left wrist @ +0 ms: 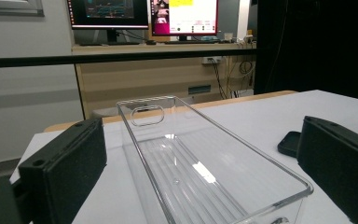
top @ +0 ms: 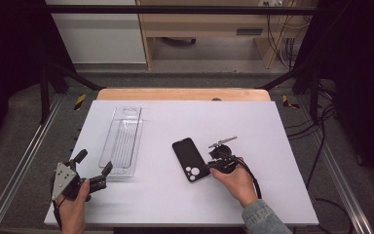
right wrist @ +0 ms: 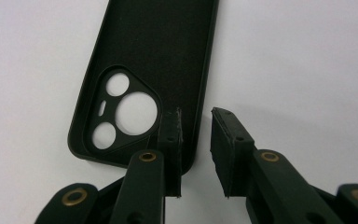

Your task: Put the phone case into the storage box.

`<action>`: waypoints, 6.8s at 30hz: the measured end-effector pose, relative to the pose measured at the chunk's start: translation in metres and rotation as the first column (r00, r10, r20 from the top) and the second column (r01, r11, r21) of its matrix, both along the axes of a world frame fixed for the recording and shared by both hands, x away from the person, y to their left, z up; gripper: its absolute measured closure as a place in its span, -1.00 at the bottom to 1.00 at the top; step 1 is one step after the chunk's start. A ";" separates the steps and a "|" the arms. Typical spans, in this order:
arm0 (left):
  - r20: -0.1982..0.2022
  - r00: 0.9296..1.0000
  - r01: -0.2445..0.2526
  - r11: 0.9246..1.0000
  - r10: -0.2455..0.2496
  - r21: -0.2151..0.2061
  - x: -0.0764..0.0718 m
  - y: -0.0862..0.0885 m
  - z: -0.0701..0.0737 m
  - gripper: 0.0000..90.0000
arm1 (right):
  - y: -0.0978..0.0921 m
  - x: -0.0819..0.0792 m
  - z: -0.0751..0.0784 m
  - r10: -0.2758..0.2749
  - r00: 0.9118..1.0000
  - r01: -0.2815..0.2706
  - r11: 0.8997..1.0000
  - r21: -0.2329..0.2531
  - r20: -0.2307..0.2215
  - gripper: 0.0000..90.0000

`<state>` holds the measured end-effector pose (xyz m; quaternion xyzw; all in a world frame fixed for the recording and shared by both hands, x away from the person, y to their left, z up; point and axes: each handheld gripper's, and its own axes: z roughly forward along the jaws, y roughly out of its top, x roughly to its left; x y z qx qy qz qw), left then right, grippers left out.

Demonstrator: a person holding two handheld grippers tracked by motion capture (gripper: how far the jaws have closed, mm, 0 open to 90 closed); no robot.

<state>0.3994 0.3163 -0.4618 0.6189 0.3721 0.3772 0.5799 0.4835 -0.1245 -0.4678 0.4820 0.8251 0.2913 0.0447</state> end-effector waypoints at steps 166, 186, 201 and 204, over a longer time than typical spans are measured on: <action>-0.049 0.889 0.359 0.627 -0.455 0.691 0.003 -0.194 0.070 -0.58 | 0.035 -0.003 0.138 0.514 0.822 -0.364 0.805 -0.468 0.246 0.99; -0.052 0.887 0.357 0.610 -0.458 0.708 0.005 -0.200 0.072 -0.41 | 0.038 -0.004 0.141 0.511 0.818 -0.353 0.810 -0.469 0.266 0.99; -0.130 0.841 0.418 0.478 -0.525 0.772 0.006 -0.223 0.067 0.27 | 0.046 -0.007 0.142 0.528 0.808 -0.367 0.797 -0.479 0.260 0.99; -0.142 0.827 0.437 0.464 -0.544 0.770 0.006 -0.227 0.067 0.40 | 0.047 -0.008 0.143 0.528 0.807 -0.366 0.798 -0.478 0.265 0.99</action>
